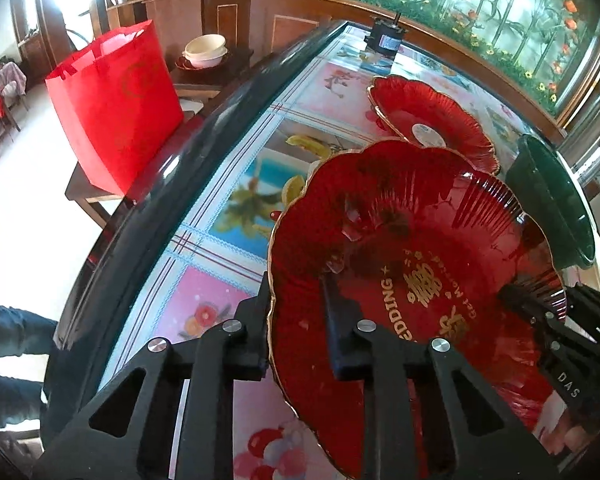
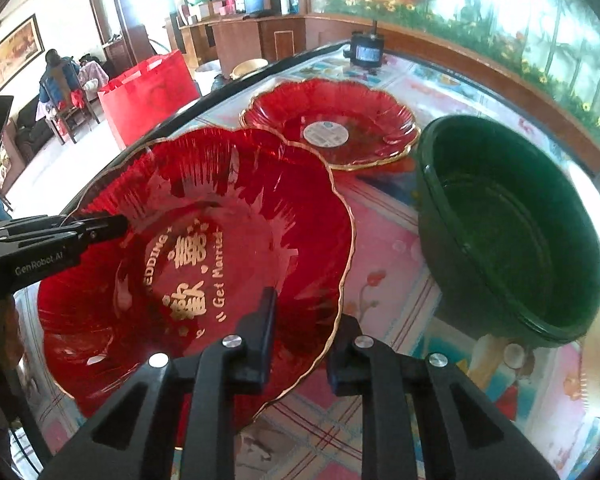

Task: Organize plates and bowls
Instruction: 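Carry the large red plate along the table and open both grippers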

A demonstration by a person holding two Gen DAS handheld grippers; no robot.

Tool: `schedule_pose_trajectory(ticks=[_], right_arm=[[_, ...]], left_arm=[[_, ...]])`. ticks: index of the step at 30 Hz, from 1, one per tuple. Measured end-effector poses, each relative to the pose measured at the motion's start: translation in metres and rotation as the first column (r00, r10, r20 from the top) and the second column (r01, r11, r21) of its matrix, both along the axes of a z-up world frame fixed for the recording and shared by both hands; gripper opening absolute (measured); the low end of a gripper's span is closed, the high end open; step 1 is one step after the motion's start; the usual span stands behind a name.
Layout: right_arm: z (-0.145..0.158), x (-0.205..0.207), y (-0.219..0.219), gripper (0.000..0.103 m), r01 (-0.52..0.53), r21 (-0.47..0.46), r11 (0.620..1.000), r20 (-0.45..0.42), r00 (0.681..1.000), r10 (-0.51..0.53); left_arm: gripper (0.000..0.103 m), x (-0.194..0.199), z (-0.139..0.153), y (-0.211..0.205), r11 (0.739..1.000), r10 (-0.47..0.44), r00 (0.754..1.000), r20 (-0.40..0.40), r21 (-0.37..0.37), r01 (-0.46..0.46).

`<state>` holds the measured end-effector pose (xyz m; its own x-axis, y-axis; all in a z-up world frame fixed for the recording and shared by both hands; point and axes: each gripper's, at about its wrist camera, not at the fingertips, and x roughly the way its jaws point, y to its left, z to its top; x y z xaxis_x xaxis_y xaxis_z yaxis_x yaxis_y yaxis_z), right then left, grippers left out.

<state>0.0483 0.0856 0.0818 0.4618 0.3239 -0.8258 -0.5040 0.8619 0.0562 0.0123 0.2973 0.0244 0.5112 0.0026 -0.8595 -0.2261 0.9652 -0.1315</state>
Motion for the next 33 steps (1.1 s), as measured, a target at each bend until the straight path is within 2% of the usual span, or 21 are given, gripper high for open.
schedule_pose_trajectory(ticks=[16, 20, 33], right_arm=[[0.024, -0.056, 0.01, 0.024, -0.032, 0.012, 0.999, 0.071, 0.997, 0.031], [0.018, -0.065, 0.017, 0.024, -0.045, 0.006, 0.999, 0.063, 0.997, 0.045], [-0.011, -0.071, 0.036, 0.027, -0.063, -0.042, 0.997, 0.007, 0.998, 0.063]], left_arm=[[0.02, -0.071, 0.033, 0.005, 0.999, -0.024, 0.997, 0.076, 0.035, 0.021], [0.021, -0.086, 0.027, 0.009, 0.999, -0.015, 0.997, 0.078, 0.053, 0.011], [0.021, -0.094, -0.003, 0.02, 0.999, 0.018, 0.998, 0.063, 0.029, -0.02]])
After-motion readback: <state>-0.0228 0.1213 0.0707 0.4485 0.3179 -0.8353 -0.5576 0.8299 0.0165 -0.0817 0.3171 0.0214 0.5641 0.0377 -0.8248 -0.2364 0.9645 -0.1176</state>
